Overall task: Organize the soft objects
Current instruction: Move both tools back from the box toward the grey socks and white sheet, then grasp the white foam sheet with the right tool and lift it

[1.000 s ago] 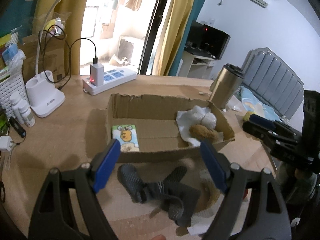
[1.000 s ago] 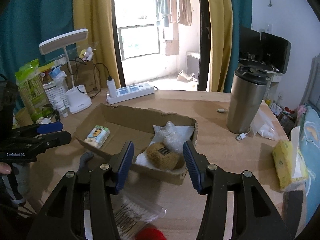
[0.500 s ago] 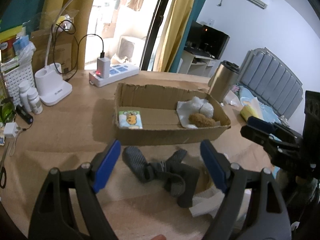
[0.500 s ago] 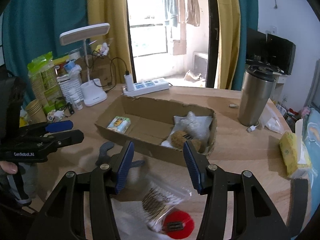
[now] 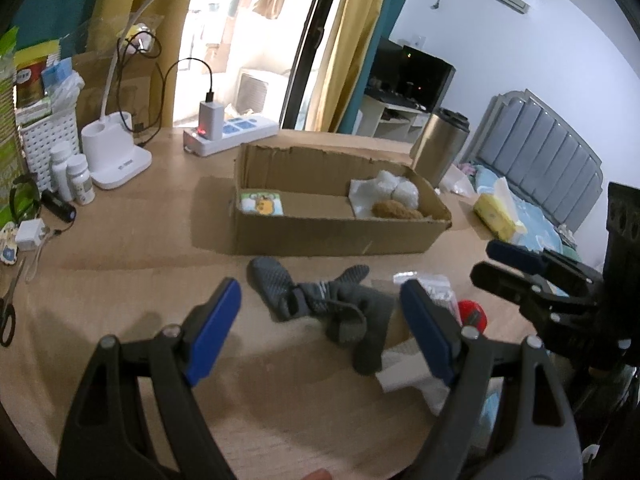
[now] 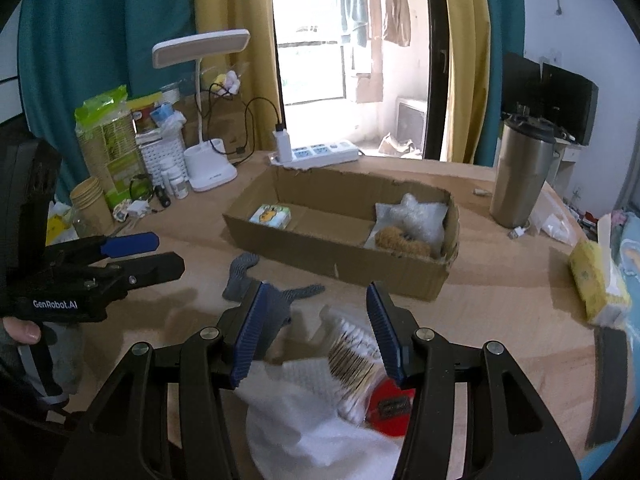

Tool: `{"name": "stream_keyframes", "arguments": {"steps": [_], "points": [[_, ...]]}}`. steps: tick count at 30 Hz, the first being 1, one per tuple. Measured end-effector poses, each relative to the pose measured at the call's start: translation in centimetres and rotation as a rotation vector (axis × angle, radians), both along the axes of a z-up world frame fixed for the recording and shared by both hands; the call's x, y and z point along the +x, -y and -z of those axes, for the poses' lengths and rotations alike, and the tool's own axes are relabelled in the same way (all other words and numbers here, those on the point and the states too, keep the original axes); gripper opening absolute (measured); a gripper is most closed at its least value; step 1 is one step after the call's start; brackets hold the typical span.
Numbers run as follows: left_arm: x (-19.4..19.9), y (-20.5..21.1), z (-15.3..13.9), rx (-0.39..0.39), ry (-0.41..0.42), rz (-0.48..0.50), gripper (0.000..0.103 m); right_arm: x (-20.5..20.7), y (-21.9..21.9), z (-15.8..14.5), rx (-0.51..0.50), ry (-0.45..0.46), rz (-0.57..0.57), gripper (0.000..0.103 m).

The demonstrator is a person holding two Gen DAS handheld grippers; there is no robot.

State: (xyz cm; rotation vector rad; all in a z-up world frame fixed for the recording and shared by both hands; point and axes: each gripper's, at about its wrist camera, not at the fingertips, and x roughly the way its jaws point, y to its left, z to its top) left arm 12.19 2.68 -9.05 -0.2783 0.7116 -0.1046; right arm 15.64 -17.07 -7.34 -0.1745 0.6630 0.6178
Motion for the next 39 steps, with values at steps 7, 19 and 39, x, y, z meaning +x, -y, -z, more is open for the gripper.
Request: {"name": "stream_keyframes", "arguments": {"steps": [7, 19, 39], "points": [[-1.3, 0.3, 0.3, 0.003, 0.000, 0.003, 0.083, -1.9, 0.2, 2.0, -0.002, -0.056, -0.009, 0.054], [-3.1, 0.8, 2.2, 0.001, -0.040, 0.021, 0.083, -3.9, 0.0, 4.5, -0.030, -0.109, -0.009, 0.054], [-3.2, 1.0, 2.5, -0.011, -0.046, 0.034, 0.083, -3.4, -1.1, 8.6, -0.122, -0.223, -0.047, 0.022]]}}
